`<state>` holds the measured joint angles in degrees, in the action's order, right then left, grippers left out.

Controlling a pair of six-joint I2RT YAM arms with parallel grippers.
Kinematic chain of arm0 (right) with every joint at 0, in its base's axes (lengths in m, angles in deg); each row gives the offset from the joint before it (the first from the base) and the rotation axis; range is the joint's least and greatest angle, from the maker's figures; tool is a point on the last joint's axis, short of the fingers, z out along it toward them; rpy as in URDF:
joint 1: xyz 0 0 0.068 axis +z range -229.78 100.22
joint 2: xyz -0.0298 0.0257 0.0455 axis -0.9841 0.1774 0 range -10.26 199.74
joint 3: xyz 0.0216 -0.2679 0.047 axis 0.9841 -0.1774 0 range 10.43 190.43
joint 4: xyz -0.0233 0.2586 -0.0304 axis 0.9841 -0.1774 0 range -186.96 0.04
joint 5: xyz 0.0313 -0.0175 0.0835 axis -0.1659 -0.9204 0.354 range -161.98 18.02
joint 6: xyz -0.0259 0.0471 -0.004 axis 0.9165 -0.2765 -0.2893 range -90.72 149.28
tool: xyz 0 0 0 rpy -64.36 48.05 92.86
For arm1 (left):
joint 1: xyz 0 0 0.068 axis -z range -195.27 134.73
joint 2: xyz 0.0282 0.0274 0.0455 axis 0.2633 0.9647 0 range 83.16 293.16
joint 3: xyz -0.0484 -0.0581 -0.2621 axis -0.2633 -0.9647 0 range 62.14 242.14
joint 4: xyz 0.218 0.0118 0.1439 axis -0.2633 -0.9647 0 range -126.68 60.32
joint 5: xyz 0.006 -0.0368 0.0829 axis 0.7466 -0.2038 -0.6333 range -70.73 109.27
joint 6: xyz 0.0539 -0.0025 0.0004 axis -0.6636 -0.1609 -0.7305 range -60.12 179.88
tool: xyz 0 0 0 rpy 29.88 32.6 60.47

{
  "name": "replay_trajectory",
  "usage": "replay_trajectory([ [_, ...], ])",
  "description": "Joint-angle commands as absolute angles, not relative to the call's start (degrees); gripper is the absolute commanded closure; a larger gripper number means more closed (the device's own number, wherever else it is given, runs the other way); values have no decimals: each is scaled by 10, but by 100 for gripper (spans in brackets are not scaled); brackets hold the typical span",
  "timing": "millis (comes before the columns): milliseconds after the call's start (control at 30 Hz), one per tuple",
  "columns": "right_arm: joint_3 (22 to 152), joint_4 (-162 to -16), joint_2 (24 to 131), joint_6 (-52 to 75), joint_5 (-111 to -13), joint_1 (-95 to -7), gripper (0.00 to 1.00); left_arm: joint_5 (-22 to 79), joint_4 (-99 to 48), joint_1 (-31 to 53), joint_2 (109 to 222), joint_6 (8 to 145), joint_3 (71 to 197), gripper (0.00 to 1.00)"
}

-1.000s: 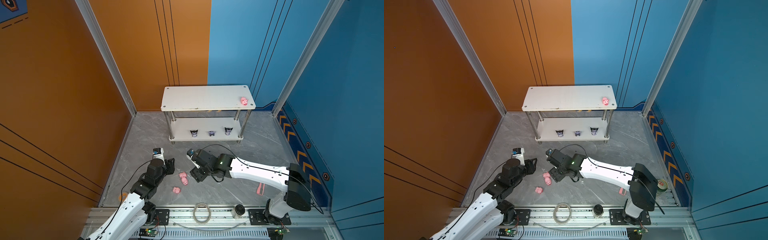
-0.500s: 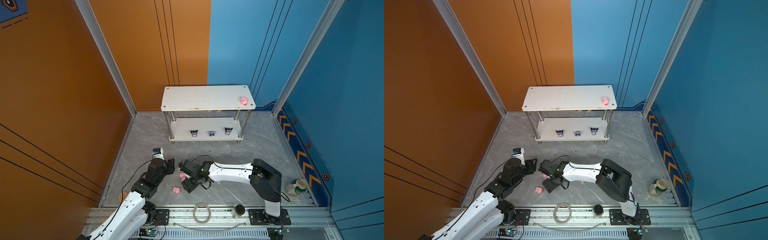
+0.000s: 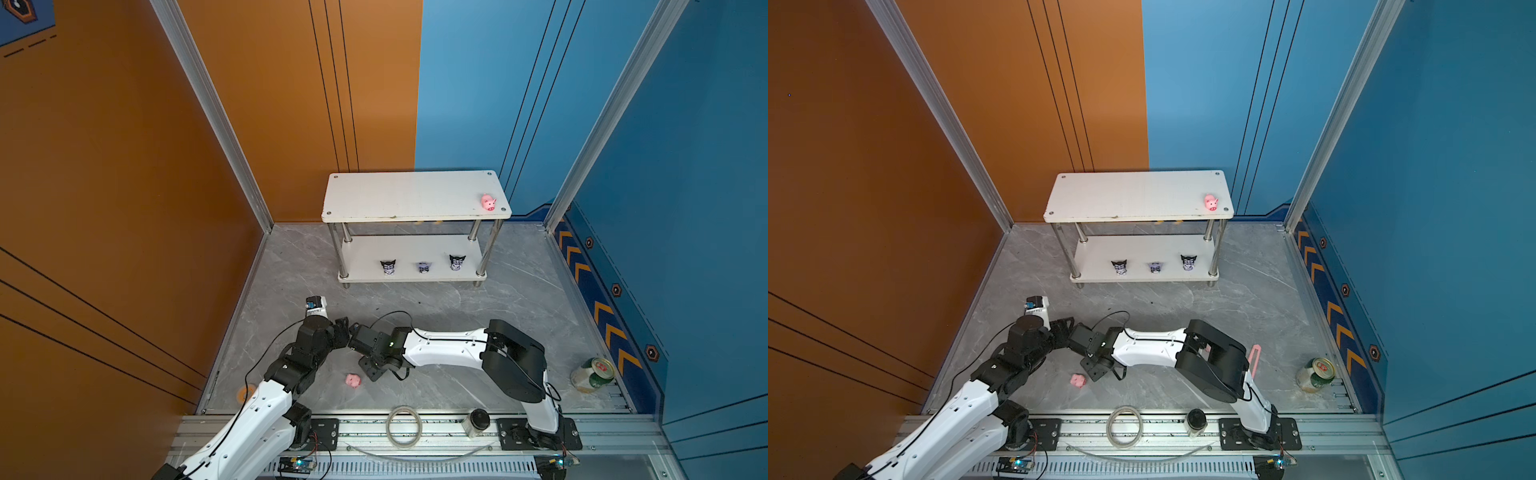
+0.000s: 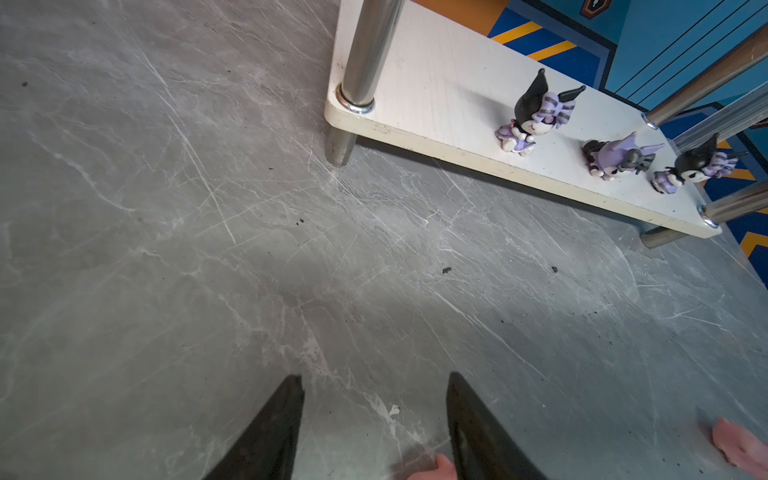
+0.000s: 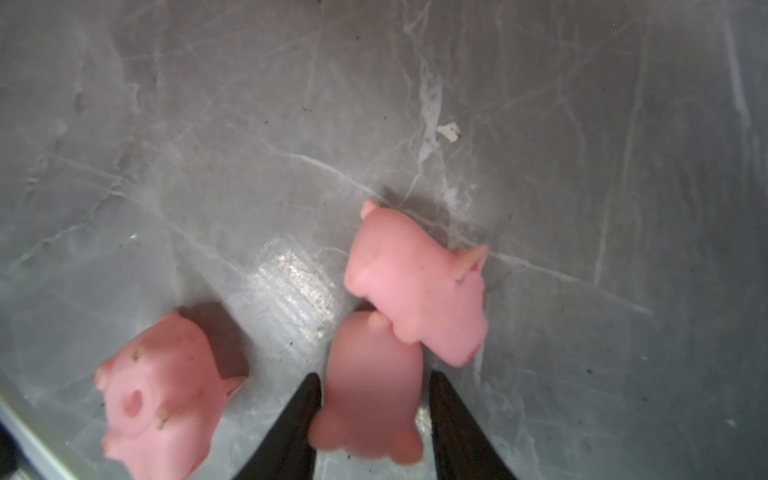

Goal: Place and organize the plastic toys onto the shelf
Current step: 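Close the right gripper on another pink pig and lift it, then carry the pink pig up onto the top shelf with the right gripper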

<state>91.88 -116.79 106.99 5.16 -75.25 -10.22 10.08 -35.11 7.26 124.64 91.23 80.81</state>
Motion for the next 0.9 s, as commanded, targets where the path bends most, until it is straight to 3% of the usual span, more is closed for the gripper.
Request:
replay_trajectory([
  [0, 935, -1173, 1073, 46, -778, -97, 63, 105, -352, 68, 1241, 909, 821, 43],
  [333, 923, -1222, 978, 106, -752, -93, 79, 111, -346, 65, 1240, 909, 816, 43],
  [500, 958, -1318, 899, 158, -852, -104, 81, 115, -349, 63, 1233, 908, 816, 43],
  [633, 1013, -1380, 832, 185, -940, -154, 81, 116, -353, 63, 1222, 906, 814, 42],
  [867, 1165, -1405, 784, 191, -948, -290, 82, 116, -363, 61, 1203, 908, 808, 42],
])
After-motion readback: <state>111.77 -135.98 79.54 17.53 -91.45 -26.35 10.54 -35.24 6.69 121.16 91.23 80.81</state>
